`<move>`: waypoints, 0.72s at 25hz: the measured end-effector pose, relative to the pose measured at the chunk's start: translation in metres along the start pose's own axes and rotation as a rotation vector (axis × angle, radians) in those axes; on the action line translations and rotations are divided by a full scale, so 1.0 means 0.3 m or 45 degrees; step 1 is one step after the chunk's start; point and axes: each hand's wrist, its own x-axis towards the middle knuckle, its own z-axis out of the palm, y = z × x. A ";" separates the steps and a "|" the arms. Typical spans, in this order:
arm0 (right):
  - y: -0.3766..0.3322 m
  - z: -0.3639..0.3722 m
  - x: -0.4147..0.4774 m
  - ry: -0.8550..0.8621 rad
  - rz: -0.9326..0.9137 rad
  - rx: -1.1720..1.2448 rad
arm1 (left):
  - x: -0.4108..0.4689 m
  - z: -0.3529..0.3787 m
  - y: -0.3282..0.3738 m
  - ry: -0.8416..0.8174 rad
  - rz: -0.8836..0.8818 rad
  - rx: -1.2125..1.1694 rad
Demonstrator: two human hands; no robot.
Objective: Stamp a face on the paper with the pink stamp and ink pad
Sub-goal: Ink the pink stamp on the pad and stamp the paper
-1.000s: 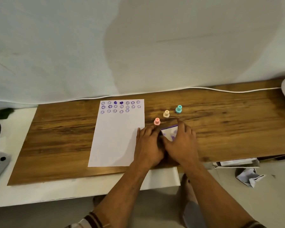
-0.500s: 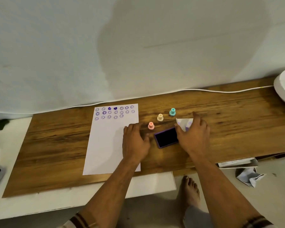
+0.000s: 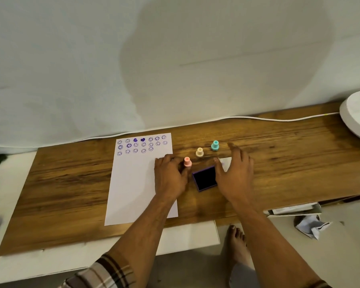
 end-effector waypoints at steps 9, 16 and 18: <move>-0.138 0.061 -0.088 -0.455 0.103 0.582 | -0.162 -0.084 -0.027 0.074 0.127 -0.026; -0.152 0.062 -0.155 -0.527 0.375 1.056 | -0.244 -0.109 -0.040 0.033 -0.178 -0.762; -0.158 0.060 -0.167 -0.535 0.402 1.099 | -0.241 -0.127 -0.047 0.013 -0.197 -0.825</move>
